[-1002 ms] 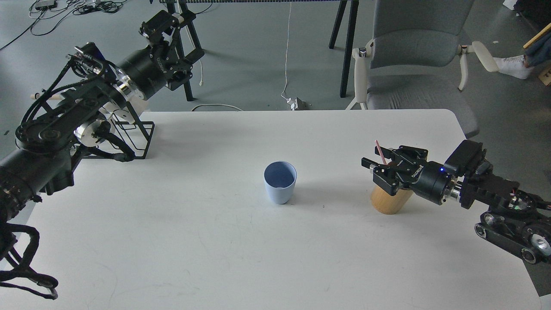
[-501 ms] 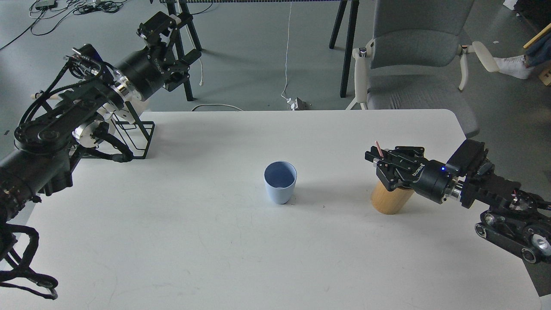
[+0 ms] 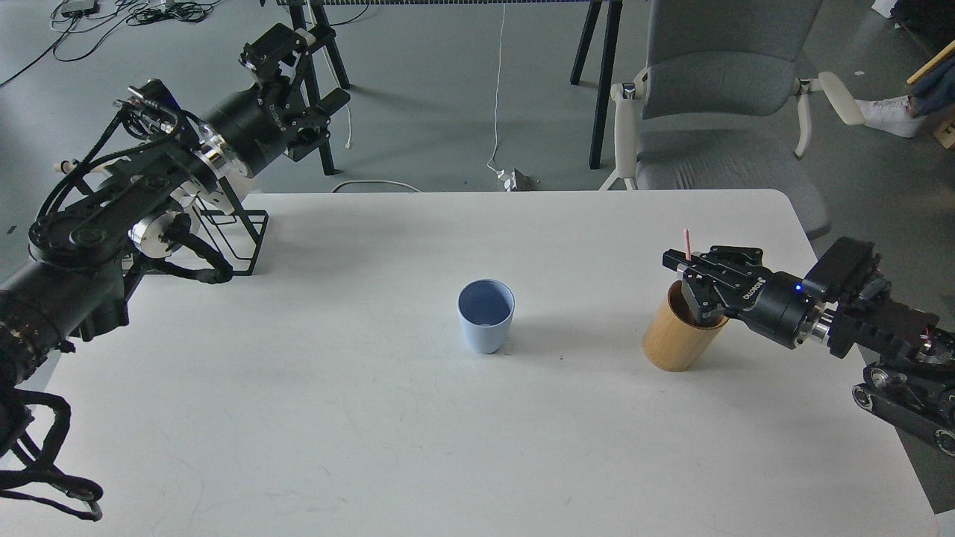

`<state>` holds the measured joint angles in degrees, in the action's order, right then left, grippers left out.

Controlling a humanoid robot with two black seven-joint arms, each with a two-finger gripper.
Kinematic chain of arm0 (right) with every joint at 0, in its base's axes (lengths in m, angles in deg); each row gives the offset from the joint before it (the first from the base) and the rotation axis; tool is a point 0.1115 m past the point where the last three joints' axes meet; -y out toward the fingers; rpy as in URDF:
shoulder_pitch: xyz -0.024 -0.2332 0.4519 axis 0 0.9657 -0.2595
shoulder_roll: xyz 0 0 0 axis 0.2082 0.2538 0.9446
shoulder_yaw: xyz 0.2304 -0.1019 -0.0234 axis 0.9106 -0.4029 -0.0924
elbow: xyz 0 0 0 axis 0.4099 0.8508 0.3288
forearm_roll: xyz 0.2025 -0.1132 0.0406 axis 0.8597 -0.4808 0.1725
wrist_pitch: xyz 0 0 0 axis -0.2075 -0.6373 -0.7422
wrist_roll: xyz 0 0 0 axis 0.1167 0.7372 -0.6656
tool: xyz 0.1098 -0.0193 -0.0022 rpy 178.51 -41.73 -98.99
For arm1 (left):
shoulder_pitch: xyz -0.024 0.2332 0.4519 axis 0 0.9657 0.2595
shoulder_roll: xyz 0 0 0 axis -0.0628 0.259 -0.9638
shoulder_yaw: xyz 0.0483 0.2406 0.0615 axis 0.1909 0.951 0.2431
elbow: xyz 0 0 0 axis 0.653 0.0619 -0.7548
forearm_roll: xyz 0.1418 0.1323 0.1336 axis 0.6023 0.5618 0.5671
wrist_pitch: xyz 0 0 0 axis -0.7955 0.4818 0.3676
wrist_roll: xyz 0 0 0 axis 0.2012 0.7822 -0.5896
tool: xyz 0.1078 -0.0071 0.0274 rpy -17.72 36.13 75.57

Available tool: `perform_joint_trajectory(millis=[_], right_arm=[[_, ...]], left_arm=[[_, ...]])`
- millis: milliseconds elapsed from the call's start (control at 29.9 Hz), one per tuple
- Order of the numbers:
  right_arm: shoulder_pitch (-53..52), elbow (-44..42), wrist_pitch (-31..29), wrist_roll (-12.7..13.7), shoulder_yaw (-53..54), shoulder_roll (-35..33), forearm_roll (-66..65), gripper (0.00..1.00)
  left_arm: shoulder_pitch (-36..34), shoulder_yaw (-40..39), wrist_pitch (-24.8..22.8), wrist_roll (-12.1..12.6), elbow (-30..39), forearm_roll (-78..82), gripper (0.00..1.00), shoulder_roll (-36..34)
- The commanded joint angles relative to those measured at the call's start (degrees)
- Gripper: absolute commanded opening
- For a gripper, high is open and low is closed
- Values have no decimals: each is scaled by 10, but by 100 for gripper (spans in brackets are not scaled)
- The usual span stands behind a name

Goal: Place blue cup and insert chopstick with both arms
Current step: 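Pull the straw up out of the tan cup with the right gripper, then carry the straw over the blue cup and lower it inside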

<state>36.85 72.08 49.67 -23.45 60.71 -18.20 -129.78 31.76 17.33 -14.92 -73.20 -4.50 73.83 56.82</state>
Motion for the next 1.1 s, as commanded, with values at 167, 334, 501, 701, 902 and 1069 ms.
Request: perform_joint_trajectory(millis=[167,334,501,701,902,1069], right_arm=[[-1,72,0,0,75,-53,23,0],[-3,147,0,0,114,-102,84,0],[-14,228,0,0,158,-135,147,0],[-61,226,0,0,149,-44,175,0],[-82,85,0,0,108,162,106,0],[-83,9,0,0,88,264,70,0]], left_arm=[[5,0,0,0,-28,0,97,0],[11,1,0,0,-50,0,97,3],[16,2,0,0,-72,0,97,4],[37,1,0,0,-96,0,97,6],[53,1,0,0,-96,-1,97,4],[55,1,0,0,-96,-1,97,1]])
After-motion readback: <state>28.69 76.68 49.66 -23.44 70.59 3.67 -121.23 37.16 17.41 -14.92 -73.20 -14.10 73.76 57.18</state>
